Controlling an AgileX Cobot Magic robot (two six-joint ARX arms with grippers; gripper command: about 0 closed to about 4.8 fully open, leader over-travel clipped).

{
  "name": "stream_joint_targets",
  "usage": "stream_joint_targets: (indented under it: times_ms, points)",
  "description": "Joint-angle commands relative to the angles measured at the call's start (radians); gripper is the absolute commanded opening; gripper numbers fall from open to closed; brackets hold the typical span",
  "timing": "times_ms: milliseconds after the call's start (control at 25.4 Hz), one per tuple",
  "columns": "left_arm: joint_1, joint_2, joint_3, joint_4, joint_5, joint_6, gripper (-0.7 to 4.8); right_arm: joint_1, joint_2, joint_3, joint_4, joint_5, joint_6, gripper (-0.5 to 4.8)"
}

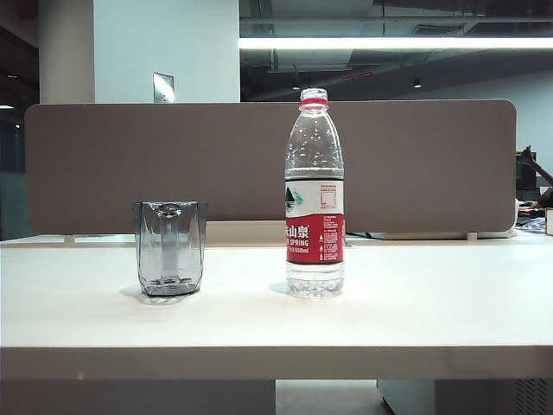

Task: Pick up the mineral water bottle on the table and pour water into the mug until it's full.

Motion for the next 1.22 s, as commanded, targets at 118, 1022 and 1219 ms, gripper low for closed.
stream_joint_targets:
  times_ms: [118, 1022, 1219]
  points:
    - [0.002, 0.0, 0.002, -0.009, 0.0, 0.003, -0.02, 0.002, 0.0, -0.008, 0.003, -0.01, 0.028, 0.01]
    - [-0.159, 0.444, 0.409, -0.275, 0.0, 0.003, -0.02, 0.009, 0.001, 0.026, 0.008, -0.143, 0.071, 0.48]
    - [-0.287, 0.573, 0.544, -0.223, 0.0, 0.003, -0.02, 0.008, 0.001, 0.072, 0.064, -0.269, 0.172, 0.86]
